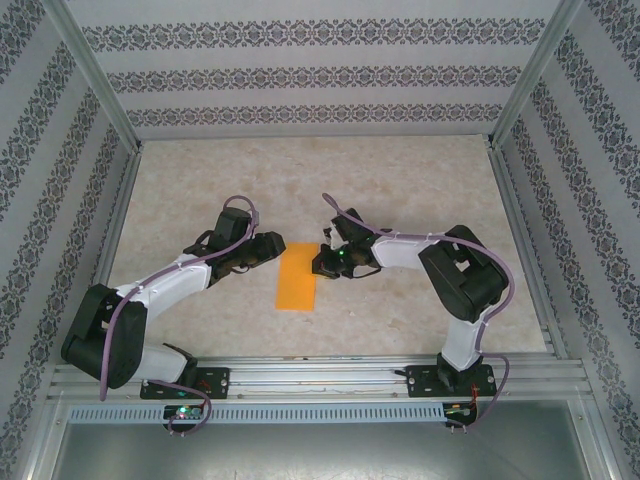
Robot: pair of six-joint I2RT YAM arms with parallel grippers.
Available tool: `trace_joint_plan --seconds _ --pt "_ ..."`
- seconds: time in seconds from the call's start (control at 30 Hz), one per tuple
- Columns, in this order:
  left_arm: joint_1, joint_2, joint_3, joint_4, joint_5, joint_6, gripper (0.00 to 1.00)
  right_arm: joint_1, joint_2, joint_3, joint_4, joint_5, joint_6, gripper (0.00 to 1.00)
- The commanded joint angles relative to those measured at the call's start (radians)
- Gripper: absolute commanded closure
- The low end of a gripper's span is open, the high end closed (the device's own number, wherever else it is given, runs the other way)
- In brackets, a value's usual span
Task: Fold a paper plane with a square sheet of paper (fold left side to right side)
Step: Move the paper to the center of the table.
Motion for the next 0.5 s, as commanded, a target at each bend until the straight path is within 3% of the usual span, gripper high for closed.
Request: trace_joint_plan --seconds 0.0,0.23,0.47 --pt "0.012 0.010 0.003 0.007 0.010 0.000 0.53 0.009 0.021 0.022 -0.024 -0.015 -0.017 1.00" --pt "0.012 0.008 0.008 -0.016 0.032 0.026 0.54 0.010 0.046 0.042 -0.110 0.020 -0.058 1.00" --pt "0.007 0.034 -0.008 -0.022 0.129 0.010 0.55 -0.016 0.049 0.055 -0.204 0.089 -0.130 1.00"
